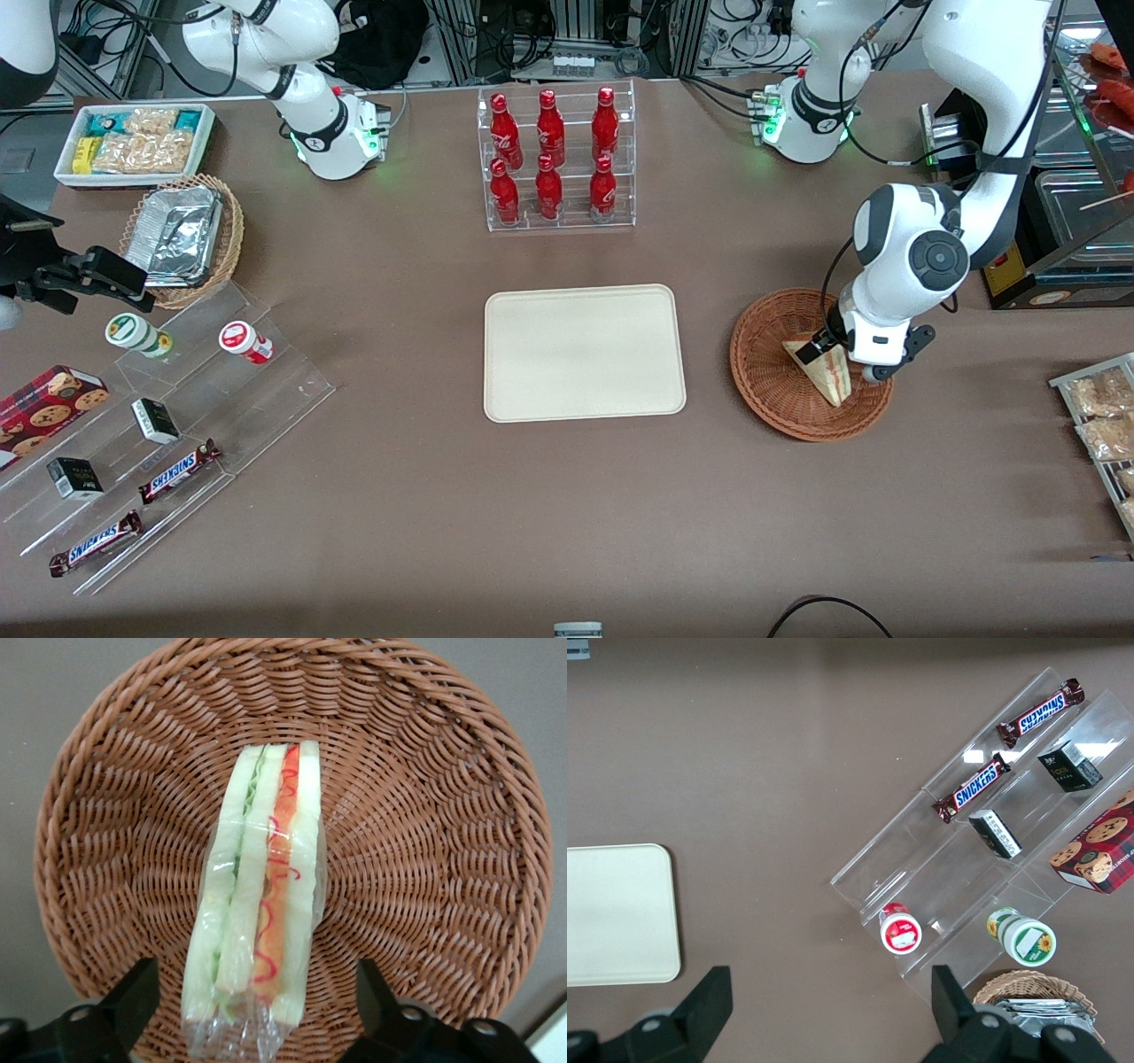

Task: Place sandwich from basket to tray
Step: 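Lower the left gripper and close it on the wrapped sandwich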

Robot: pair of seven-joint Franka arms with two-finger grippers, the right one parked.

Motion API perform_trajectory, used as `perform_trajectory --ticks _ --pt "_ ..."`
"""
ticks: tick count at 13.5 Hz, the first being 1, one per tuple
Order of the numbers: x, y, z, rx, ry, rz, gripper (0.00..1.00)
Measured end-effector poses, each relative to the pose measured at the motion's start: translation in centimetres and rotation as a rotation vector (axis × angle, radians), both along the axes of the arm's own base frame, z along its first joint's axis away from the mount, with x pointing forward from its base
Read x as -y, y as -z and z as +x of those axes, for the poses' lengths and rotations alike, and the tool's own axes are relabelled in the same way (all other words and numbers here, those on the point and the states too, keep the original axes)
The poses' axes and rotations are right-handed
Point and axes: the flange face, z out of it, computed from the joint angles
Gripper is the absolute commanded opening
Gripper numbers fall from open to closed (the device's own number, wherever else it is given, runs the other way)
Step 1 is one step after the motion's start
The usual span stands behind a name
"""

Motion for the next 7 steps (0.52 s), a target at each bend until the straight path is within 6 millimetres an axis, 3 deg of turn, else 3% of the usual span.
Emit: perform_trajectory --ticks 1,2,7 --pt "-0.09 0.28 0.01 -0.003 -0.002 0.0 0.12" --pt "-0.23 0.41 0.02 -0.005 -0.004 0.0 0.08" --pt "-0.42 -0.56 0.31 -0.022 0.065 0.001 0.05"
